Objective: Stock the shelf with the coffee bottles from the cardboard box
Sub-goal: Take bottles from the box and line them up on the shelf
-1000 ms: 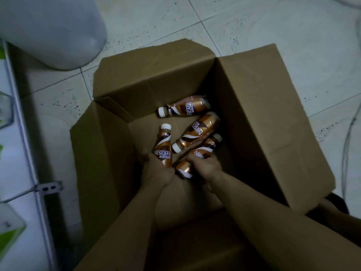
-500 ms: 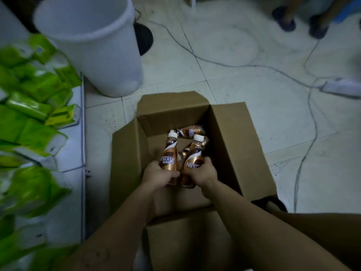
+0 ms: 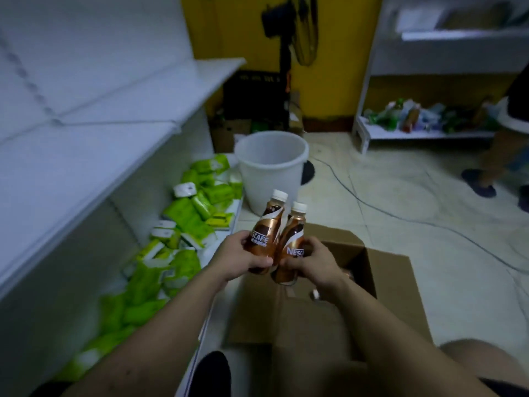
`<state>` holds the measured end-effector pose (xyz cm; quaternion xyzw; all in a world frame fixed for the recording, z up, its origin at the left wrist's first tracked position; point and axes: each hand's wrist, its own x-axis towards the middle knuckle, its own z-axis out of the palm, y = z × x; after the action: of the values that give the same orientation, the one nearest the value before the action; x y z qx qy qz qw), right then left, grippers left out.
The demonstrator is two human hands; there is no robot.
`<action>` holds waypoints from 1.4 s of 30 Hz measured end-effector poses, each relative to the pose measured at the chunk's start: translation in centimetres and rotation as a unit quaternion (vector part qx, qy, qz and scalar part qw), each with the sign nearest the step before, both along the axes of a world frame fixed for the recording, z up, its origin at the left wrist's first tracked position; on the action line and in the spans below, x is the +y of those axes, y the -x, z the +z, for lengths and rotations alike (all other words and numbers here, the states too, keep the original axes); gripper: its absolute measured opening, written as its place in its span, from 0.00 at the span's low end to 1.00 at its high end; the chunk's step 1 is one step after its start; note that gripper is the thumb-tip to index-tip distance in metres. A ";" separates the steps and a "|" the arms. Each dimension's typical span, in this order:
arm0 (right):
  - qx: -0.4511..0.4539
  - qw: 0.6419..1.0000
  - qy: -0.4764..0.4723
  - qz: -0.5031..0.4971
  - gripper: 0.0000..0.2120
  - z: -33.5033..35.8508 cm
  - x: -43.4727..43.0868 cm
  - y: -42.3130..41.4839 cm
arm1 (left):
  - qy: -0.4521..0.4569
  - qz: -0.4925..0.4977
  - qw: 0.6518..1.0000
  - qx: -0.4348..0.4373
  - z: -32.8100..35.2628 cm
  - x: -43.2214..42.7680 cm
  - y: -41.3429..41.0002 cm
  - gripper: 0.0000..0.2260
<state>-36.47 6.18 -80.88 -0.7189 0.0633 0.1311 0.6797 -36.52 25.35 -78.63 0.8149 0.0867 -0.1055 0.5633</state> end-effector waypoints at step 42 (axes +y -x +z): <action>-0.277 0.726 -0.062 0.627 0.27 24.8 39.9 13.7 | -0.285 0.412 0.851 -0.157 27.4 28.5 33.4 0.24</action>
<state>-50.21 46.04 -56.09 -0.5555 -0.6012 0.3254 0.4733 -69.90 53.80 -51.20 0.8348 0.3516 0.2947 0.3043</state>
